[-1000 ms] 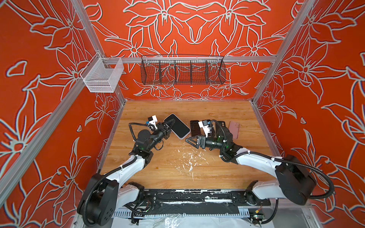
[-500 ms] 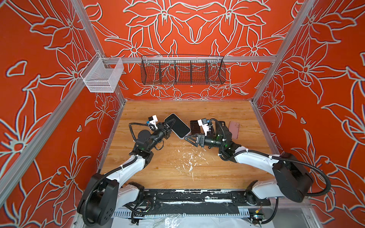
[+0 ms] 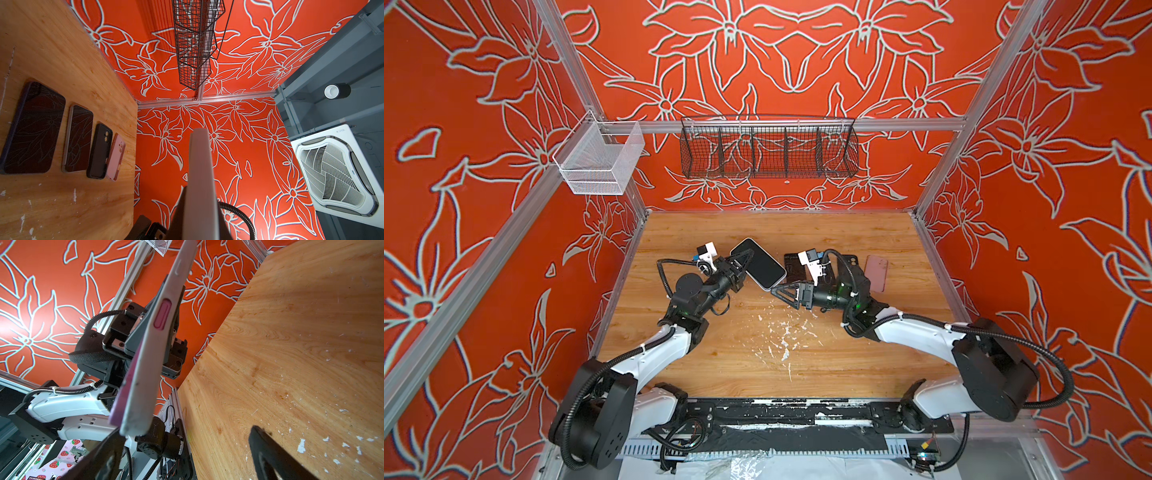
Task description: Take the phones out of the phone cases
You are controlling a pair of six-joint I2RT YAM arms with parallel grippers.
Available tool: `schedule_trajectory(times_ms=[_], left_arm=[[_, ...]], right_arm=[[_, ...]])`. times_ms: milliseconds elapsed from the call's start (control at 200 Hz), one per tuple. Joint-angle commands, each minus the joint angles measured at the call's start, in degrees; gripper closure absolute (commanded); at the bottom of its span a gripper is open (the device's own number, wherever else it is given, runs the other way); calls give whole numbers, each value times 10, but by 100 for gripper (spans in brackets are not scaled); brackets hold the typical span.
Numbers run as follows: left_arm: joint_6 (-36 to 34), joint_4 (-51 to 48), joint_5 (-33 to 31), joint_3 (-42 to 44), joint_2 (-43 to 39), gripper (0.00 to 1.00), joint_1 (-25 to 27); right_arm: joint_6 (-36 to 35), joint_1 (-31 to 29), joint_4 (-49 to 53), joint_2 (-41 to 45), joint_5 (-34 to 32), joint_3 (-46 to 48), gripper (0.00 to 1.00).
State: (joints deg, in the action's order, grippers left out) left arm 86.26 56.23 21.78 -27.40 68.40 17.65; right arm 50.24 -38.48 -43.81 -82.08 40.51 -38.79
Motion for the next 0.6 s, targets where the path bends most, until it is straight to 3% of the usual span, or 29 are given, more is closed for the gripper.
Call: schedule_trajectory(times_ms=[0,596], left_arm=[[17,59,9,-20,-16,100,12],[0,28,6,-28,-56,100,43]], right_arm=[[18,1,-12,-13,-12,-10,6],[60,31,-59,-31,0,0,12]])
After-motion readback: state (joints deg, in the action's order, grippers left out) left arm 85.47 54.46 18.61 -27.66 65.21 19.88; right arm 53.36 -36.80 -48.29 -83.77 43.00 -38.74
